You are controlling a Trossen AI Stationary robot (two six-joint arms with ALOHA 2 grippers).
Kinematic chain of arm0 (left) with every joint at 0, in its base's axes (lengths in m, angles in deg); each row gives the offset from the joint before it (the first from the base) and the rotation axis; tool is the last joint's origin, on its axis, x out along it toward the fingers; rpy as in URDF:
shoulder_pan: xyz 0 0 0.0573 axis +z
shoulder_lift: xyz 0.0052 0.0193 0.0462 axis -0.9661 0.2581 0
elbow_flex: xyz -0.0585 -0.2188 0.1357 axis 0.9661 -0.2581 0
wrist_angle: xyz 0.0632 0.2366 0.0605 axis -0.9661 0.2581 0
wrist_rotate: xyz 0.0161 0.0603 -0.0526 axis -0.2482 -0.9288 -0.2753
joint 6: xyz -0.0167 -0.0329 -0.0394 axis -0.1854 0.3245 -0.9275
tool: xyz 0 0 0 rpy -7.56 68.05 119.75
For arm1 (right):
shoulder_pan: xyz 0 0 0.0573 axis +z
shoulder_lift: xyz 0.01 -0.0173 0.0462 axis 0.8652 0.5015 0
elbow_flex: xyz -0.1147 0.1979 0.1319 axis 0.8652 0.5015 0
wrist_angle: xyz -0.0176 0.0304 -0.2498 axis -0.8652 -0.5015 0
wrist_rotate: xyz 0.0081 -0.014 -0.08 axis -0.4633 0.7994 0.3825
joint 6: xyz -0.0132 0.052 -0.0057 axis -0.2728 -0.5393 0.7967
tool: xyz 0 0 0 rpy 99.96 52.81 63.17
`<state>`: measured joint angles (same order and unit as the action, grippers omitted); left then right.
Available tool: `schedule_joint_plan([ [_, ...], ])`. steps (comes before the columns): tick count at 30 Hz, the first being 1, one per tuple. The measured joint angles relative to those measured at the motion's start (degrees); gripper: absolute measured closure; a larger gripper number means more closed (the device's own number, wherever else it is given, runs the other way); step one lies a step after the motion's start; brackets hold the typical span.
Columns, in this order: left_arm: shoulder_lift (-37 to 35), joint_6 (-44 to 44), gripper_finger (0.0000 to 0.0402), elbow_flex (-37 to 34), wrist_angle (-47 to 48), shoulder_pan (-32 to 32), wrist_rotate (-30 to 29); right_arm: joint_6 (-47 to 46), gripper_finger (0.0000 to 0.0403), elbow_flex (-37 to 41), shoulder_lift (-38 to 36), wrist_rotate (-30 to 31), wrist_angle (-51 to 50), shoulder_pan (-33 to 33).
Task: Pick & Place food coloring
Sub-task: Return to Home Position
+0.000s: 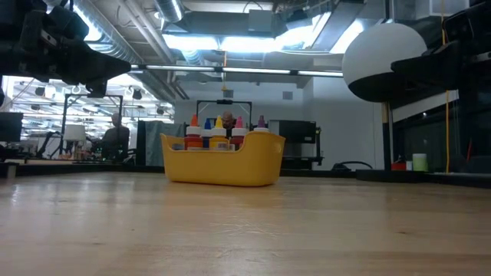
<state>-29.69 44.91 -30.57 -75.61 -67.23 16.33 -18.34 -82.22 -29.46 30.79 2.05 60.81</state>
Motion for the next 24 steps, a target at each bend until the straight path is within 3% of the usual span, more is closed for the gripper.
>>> schedule_joint_plan([
  [24,0.0,0.0,0.0391,0.0,0.0,0.0,0.0,0.0,0.0385,0.0,0.0,0.0,0.0,0.0],
])
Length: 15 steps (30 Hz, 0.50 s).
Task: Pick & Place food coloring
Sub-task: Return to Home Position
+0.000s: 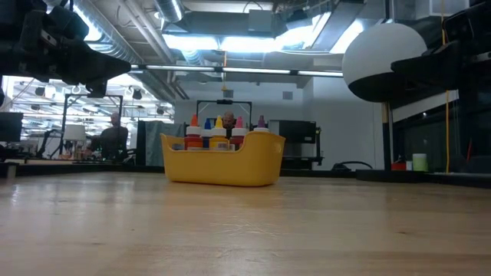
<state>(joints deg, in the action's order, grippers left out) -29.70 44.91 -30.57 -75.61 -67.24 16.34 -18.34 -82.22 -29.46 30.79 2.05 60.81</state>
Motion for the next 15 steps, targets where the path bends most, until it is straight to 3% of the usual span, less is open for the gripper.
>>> schedule_joint_plan([
  [15,0.0,0.0,0.0391,0.0,0.0,0.0,0.0,0.0,0.0386,0.0,0.0,0.0,0.0,0.0],
])
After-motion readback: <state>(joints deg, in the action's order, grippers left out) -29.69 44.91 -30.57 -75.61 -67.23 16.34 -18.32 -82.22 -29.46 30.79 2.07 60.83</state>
